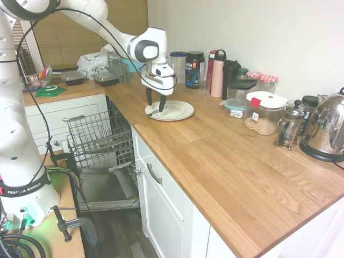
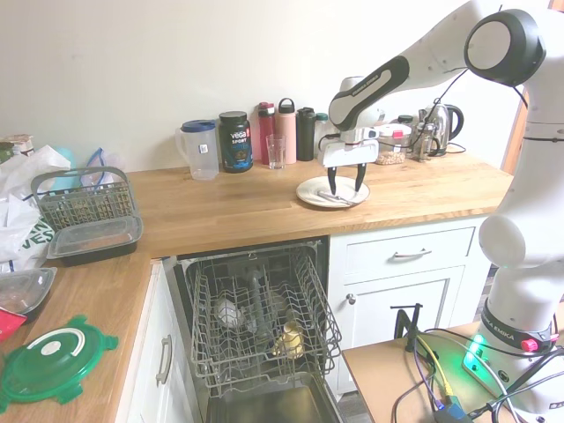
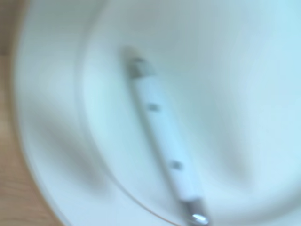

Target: Put the fork in the dishwasher

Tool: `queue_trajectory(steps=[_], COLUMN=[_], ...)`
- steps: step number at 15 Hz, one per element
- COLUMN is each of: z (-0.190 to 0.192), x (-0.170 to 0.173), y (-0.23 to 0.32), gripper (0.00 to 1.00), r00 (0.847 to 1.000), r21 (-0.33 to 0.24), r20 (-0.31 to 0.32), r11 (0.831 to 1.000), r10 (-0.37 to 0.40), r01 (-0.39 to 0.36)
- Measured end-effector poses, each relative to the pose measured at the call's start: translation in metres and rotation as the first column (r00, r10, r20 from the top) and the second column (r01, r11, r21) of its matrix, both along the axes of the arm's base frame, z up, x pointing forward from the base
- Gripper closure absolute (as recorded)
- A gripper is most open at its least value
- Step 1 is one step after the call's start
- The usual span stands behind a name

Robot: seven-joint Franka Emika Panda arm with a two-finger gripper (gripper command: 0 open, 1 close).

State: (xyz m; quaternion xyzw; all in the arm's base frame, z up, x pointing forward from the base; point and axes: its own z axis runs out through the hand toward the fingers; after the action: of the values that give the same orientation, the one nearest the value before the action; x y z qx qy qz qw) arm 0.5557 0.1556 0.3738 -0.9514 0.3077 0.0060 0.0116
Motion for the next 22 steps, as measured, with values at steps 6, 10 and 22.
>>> queue_trajectory(steps=[6,10,22], z=[-0.015,-0.024,-0.029], x=[0.013,0.019,0.025], y=[0.009,0.013,0.011], gripper=[1.0,1.0,1.0], r00=[0.999,0.998,0.997], r21=[-0.028,-0.03,-0.034], r20=[-0.041,-0.058,-0.07], r11=[0.999,0.999,0.999], r10=[-0.017,-0.014,-0.021], r01=[0.016,0.012,0.019])
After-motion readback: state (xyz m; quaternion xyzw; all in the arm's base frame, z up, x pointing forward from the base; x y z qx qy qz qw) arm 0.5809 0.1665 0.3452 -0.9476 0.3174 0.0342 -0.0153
